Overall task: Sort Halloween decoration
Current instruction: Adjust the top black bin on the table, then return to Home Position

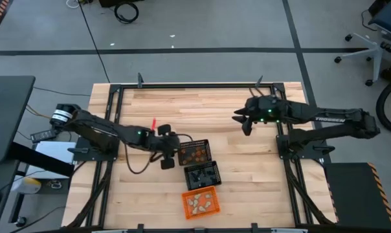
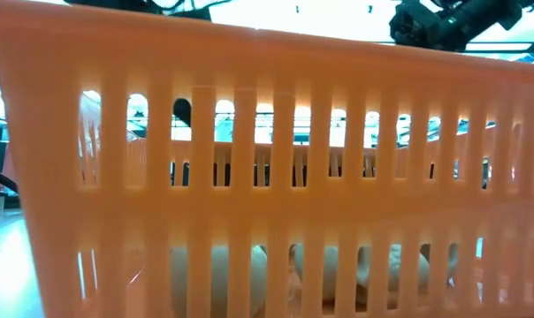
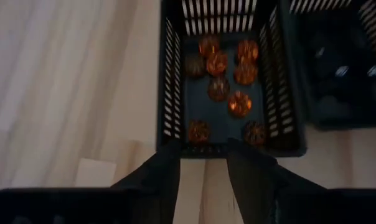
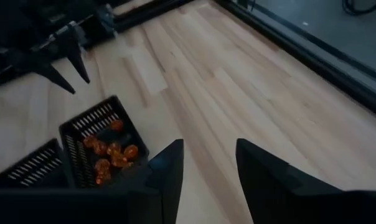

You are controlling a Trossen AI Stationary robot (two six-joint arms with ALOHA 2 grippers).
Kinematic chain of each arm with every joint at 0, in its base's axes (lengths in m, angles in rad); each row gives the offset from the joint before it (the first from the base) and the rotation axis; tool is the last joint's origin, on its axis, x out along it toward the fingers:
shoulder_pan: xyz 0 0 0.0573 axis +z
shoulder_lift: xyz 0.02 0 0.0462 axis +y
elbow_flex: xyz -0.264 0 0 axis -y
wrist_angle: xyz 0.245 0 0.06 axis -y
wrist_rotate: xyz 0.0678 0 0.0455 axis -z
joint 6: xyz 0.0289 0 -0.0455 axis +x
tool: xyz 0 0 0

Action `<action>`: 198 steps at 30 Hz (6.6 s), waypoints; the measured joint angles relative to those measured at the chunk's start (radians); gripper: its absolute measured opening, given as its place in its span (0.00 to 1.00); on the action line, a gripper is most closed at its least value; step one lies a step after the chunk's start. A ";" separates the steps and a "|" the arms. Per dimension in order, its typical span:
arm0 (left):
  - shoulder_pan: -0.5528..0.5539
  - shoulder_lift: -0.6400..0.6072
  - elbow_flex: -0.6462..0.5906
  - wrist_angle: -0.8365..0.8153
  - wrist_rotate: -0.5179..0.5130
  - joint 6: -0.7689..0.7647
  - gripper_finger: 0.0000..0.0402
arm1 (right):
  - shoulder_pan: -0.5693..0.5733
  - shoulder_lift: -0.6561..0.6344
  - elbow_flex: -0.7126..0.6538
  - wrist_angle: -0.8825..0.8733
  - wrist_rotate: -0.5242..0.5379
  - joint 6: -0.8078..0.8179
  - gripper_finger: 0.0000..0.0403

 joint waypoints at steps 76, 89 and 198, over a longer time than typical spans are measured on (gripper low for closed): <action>0.214 -1.341 -0.900 0.494 -0.231 -0.240 0.26 | -0.294 -0.833 -0.682 0.386 -0.027 0.178 0.32; 0.213 -1.314 -0.900 0.493 -0.231 0.435 0.26 | -0.294 -0.833 -0.682 0.385 -0.029 -0.369 0.32; 0.213 -1.314 -0.900 0.492 -0.231 0.436 0.26 | -0.295 -0.833 -0.682 0.385 -0.030 -0.369 0.32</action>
